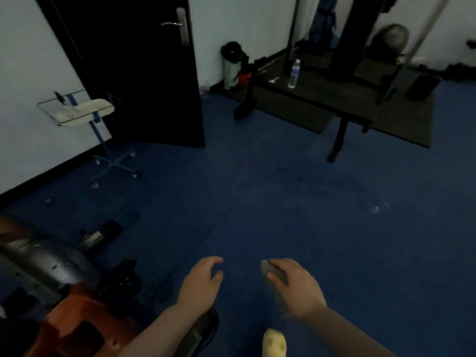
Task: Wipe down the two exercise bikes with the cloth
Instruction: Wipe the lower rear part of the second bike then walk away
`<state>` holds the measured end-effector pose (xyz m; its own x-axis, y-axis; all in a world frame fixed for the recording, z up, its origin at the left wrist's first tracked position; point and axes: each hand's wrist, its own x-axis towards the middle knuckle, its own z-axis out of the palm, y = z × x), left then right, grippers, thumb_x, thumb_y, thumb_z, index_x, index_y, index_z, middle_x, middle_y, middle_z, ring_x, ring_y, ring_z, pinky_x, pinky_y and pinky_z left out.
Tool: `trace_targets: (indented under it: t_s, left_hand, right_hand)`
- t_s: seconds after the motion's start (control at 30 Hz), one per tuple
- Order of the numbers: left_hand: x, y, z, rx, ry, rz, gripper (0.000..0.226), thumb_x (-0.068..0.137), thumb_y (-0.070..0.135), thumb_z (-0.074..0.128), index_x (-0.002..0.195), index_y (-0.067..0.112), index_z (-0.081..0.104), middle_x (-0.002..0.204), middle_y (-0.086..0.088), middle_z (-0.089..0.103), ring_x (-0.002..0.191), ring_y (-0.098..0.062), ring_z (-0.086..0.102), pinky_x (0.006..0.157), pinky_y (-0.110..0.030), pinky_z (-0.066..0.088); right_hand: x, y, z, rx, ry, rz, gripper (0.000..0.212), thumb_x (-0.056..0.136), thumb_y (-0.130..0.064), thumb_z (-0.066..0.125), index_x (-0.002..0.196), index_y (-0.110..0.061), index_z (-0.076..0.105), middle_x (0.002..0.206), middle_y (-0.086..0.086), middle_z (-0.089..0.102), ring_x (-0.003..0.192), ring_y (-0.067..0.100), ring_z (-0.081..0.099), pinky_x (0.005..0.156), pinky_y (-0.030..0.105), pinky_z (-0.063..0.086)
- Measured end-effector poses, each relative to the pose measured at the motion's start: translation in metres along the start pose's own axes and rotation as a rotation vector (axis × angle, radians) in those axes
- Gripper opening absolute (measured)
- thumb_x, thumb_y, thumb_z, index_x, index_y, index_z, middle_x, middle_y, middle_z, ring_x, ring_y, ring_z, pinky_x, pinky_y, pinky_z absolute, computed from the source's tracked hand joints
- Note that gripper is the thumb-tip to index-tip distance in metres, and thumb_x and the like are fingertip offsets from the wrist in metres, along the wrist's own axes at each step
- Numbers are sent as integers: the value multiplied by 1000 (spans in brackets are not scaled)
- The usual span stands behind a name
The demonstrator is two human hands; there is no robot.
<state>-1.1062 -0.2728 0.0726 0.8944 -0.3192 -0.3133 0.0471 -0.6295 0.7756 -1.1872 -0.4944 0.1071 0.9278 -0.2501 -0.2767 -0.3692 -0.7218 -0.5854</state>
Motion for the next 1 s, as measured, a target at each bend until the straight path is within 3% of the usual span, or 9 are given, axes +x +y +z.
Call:
trace_targets:
  t_s: [0.13,0.27,0.4,0.5,0.7,0.87,1.0]
  left_hand:
    - [37,29,4,-64,138,-57,31,98,23,50,129,25,53,129,13,48,116,-4,44,100,-21,34]
    - [50,37,0,-157,234,-162,32,97,21,51,130,22,53,129,9,50,118,-6,46,100,-21,35]
    - [76,28,-24,-187,317,-253,34,97,20,52,132,21,51,131,7,51,123,-12,49,99,-22,38]
    - [106,17,-49,-182,385,-284,35,97,19,53,132,19,52,131,5,52,120,-10,49,100,-22,37]
    - [178,8,-111,-207,435,-319,36,97,19,51,133,19,51,135,4,51,123,-11,50,103,-22,37]
    - [246,8,-171,-199,486,-308,36,97,18,51,133,19,51,136,4,51,122,-12,51,105,-25,39]
    - [290,10,-200,-213,495,-294,36,96,18,52,132,21,51,135,6,52,120,-6,49,100,-18,35]
  right_hand:
    - [67,3,-41,-35,8,-116,35,93,-45,49,126,-36,53,118,-22,52,86,-3,53,70,13,42]
    - [117,-19,-40,-29,-94,-229,32,92,-45,51,124,-38,54,110,-26,48,70,-9,55,50,12,42]
    - [175,-52,-22,-35,-195,-354,35,93,-45,51,126,-35,53,117,-22,51,98,-4,53,78,14,40]
    - [219,-78,-9,-60,-250,-397,38,93,-43,51,129,-31,53,122,-17,52,104,2,52,86,21,43]
    - [311,-137,-2,-149,-338,-458,36,94,-45,49,128,-34,52,123,-18,53,102,-1,52,86,21,45]
    - [380,-198,1,-110,-311,-521,37,93,-44,50,128,-33,53,121,-18,53,98,-2,50,81,18,41]
    - [431,-231,6,-89,-334,-532,38,93,-45,49,129,-33,53,121,-19,53,100,-3,50,83,17,40]
